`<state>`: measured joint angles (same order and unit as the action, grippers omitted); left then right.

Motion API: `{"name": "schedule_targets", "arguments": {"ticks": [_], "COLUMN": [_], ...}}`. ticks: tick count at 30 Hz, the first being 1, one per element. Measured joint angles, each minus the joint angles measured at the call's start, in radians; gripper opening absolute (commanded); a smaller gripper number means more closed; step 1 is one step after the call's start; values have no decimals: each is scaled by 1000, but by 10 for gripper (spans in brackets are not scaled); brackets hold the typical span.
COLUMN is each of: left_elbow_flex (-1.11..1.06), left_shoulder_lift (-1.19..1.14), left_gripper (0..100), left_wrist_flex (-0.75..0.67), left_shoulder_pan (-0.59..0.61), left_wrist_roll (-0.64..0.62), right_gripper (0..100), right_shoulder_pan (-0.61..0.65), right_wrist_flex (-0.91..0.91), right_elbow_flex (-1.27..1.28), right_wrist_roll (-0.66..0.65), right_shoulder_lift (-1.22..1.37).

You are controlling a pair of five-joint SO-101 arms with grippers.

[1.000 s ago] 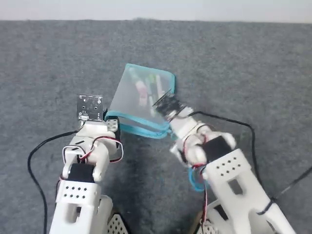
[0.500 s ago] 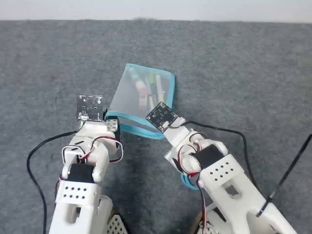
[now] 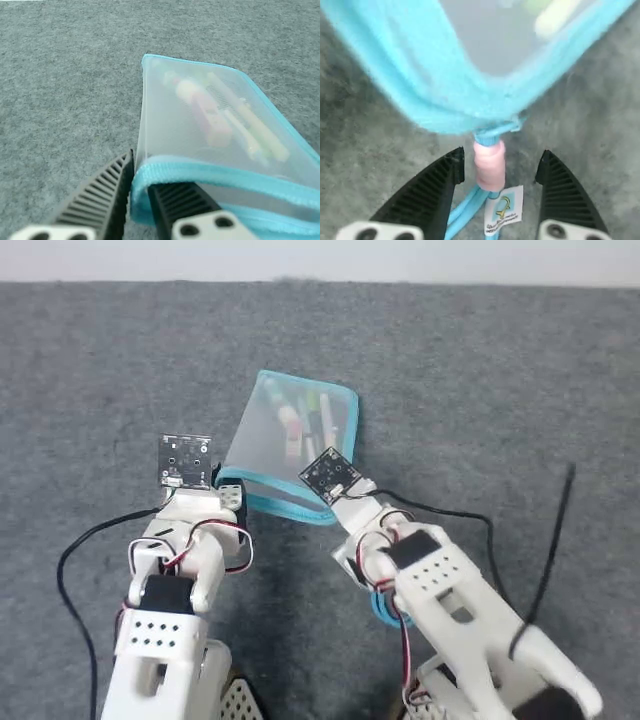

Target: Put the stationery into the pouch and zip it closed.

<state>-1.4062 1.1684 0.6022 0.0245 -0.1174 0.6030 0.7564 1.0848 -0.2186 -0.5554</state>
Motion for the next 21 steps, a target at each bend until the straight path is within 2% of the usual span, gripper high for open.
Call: {"name": "schedule_targets", "arguments": {"ticks": [2, 9, 12, 17, 21], "left_elbow_flex": [0, 0, 0, 0, 0], "left_shoulder_lift": [0, 0, 0, 2, 2], "left_gripper": [11, 11, 11, 11, 10], "left_wrist_flex": [0, 0, 0, 0, 0], "left_shoulder_pan": [0, 0, 2, 3, 3], "left_wrist_roll": [0, 0, 0, 0, 0], "right_gripper": [7, 5, 5, 5, 5], "right_shoulder_pan": [-21, -94, -97, 21, 175], "right_wrist_flex": [-8, 3, 106, 353, 397], "right_elbow_flex": [-3, -26, -107, -338, -471], "right_wrist_roll": [0, 0, 0, -29, -46], "right_shoulder_lift": [46, 25, -55, -124, -129]}}
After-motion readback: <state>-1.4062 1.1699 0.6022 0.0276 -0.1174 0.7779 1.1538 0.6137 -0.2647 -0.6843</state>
